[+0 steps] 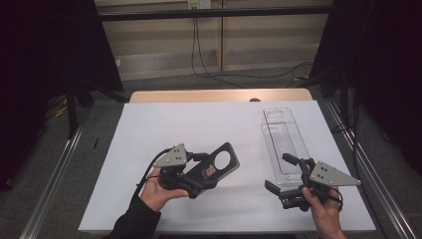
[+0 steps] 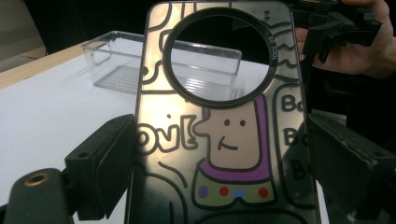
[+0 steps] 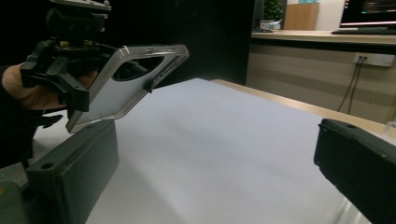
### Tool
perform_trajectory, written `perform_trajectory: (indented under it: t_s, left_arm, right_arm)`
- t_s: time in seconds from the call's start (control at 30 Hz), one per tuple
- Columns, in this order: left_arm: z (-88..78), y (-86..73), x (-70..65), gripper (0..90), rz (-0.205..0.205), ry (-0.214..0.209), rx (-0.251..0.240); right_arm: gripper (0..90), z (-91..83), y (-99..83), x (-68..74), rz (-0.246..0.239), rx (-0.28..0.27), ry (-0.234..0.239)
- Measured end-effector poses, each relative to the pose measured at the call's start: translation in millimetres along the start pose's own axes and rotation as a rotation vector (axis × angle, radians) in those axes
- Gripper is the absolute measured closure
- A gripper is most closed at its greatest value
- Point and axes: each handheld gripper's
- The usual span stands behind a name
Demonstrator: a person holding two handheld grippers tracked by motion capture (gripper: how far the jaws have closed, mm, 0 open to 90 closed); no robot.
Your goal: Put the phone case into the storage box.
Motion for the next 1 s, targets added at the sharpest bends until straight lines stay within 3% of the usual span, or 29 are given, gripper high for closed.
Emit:
perform_trajectory:
  t_s: [0.07, 0.17, 0.37, 0.5, 0.73, 1.0]
  left_arm:
    - [-1.5, 0.8, -0.9, 12.3, -0.007, 0.019, -0.012]
    - [-3.3, 2.1, -3.3, 12.3, 0.002, 0.011, -0.026]
    - [-2.6, 5.1, -4.7, 12.3, 0.003, -0.021, -0.053]
    - [-1.6, 5.4, -4.5, 12.3, -0.030, -0.044, -0.062]
    - [-0.2, 6.6, -7.3, 12.3, 0.002, -0.092, -0.073]
    - [1.0, 7.9, -9.1, 12.3, 0.017, -0.112, -0.091]
  right_arm:
    - [0.0, 3.6, 4.7, 2.5, -0.005, 0.003, 0.029]
    - [0.0, 7.3, 8.3, 6.6, -0.027, 0.019, 0.089]
    - [0.0, 14.2, 9.4, 9.6, -0.024, 0.007, 0.149]
    - [0.0, 20.4, 11.8, 12.4, -0.020, 0.012, 0.202]
    - [0.0, 32.7, 18.5, 16.3, -0.014, 0.018, 0.262]
    - [0.0, 44.2, 23.6, 19.5, -0.019, -0.001, 0.333]
Point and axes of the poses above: each handheld gripper's, and its own axes: z roughly forward along the jaws, y roughly out of its top, x roughly to its left, and after that the axes turned 5 degrees about z, right-handed
